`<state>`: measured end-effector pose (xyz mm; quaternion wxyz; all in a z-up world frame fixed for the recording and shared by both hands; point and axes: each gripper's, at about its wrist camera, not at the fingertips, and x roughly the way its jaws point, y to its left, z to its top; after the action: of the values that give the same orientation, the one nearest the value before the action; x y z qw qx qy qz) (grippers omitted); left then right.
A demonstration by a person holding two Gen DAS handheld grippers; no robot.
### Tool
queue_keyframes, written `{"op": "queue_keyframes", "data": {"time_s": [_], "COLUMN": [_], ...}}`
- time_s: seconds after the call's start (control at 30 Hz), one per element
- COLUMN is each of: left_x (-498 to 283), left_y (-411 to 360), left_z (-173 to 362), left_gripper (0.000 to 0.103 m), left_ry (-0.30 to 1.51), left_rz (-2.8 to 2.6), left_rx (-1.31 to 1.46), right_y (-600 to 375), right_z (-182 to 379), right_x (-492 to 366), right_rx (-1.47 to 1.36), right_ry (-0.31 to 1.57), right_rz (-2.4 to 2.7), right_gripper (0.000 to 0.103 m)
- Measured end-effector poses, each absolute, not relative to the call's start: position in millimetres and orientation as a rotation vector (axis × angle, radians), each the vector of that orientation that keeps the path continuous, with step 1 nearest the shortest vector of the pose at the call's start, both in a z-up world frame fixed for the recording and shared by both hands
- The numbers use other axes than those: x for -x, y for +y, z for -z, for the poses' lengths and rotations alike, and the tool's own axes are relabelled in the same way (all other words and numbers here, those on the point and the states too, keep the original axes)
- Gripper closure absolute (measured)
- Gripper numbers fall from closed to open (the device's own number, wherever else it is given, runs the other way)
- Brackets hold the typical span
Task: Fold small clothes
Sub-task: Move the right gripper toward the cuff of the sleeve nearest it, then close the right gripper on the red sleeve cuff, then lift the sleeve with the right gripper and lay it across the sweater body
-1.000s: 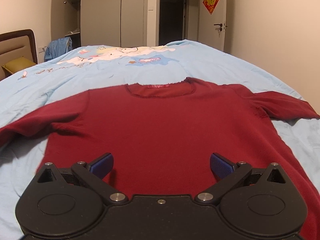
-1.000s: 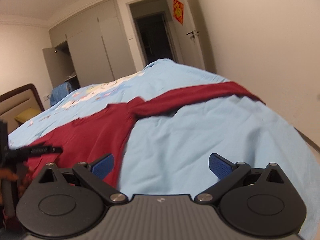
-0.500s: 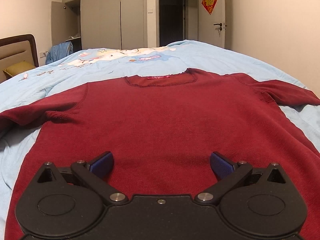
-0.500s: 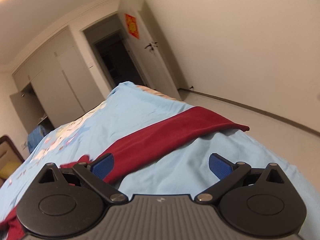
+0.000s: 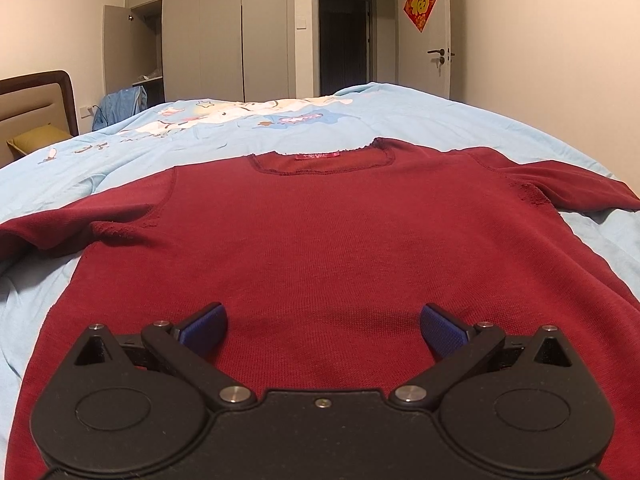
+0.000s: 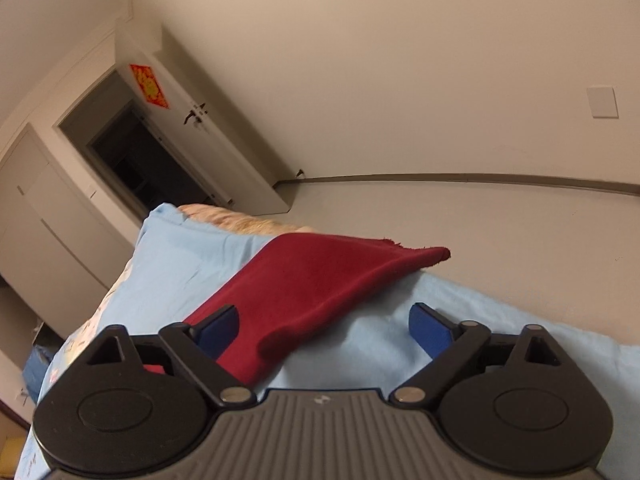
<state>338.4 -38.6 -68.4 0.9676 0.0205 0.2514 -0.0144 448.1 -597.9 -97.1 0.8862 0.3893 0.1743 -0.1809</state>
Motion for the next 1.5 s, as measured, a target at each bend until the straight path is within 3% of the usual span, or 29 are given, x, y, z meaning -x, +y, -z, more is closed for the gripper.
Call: {"op": "queue_keyframes", "data": {"time_s": [0.13,0.23,0.3,0.47,0.7,1.17,1.5], "left_x": [-338.2,-338.3,-338.2,-338.1,-337.9,-323.0,-301.1], "left_y": [-38.7,-38.8,-38.7,-38.7,-38.5,-8.6,46.5], "left_z": [68.6,68.6,68.6,68.7,68.6,18.3,2.0], "left_gripper": [0.0,0.0,0.0,0.0,0.0,0.001,0.001], "left_ry": [0.507,0.507,0.507,0.507,0.506,0.436,0.394], "left_rz": [0.029,0.029,0.029,0.029,0.03,0.076,-0.048], "left_rx": [-0.041,-0.042,-0.042,-0.041,-0.038,0.089,0.225], "right_y": [-617.5,-632.0,-636.8,-631.1,-576.8,-420.1,-261.6], "right_z": [108.6,116.3,121.1,117.4,67.6,-37.7,-52.4], "right_x": [-461.9,-471.3,-473.9,-474.2,-481.7,-498.3,-480.6], "right_rx": [-0.906,-0.982,-1.007,-0.928,-0.503,0.016,0.349], "right_ry": [0.34,0.323,0.329,0.32,0.289,0.152,0.1], "right_rz": [0.414,0.441,0.466,0.494,0.482,0.18,-0.083], "right_gripper": [0.029,0.048,0.071,0.092,0.096,0.096,0.096]}}
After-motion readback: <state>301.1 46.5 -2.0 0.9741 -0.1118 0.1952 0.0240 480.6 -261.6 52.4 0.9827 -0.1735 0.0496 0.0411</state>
